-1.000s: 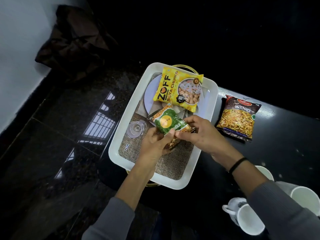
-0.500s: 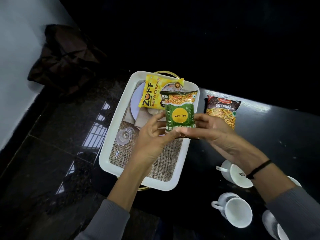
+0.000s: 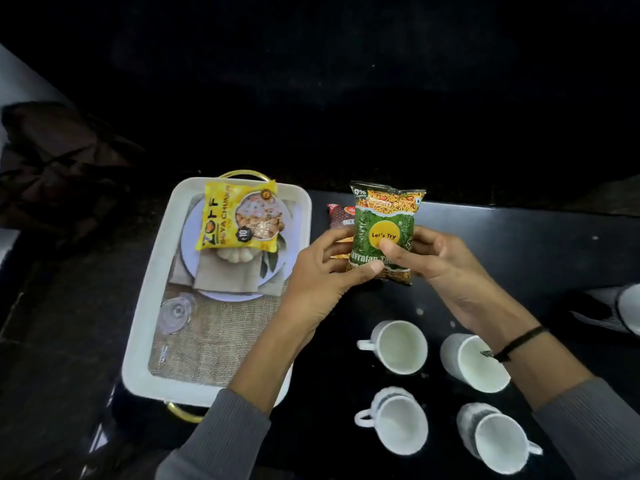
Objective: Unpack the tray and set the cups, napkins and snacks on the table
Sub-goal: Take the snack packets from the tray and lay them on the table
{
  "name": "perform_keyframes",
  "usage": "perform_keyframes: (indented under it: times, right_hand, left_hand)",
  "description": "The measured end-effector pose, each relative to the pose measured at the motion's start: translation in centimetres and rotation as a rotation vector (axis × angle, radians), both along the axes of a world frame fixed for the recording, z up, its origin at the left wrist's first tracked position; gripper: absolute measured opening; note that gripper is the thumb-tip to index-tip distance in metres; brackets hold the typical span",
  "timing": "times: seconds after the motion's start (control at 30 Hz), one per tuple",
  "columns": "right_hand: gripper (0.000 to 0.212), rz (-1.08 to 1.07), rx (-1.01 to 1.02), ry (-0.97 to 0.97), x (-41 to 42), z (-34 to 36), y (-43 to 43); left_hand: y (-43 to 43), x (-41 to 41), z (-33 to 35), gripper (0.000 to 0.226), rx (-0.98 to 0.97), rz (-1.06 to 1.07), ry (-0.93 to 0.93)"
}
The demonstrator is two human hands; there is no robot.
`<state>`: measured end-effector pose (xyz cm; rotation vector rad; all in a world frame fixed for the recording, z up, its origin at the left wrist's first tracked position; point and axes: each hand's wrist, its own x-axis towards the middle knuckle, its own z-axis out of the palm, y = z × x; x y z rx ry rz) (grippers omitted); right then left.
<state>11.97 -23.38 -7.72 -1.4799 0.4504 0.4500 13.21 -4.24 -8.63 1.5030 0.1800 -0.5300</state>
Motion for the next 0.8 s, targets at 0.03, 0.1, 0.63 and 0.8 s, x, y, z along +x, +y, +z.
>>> perform_keyframes:
  times: [0.03, 0.1, 0.63, 0.8]
  right_hand:
    - [0.043, -0.015, -0.028, 0.017, -0.1, 0.0, -0.5]
    - [0.041, -0.066, -0.088, 0.066, -0.1, -0.3, -1.6]
    - [0.043, -0.098, -0.493, 0.229, 0.7, -5.2, -3.1]
    - [0.045, -0.024, -0.929, -0.065, 0.1, -4.7, -2.6]
  left_hand:
    - [-0.7, 0.1, -0.2, 0.047, -0.002, -0.008, 0.028]
    - [-2.5, 0.4, -0.4, 0.04, 0.011, -0.052, 0.095]
    - [-4.7, 1.7, -3.5, 0.013, 0.257, -0.086, 0.163]
    - [-4.5, 1.7, -3.6, 0.013, 0.283, -0.1, 0.16]
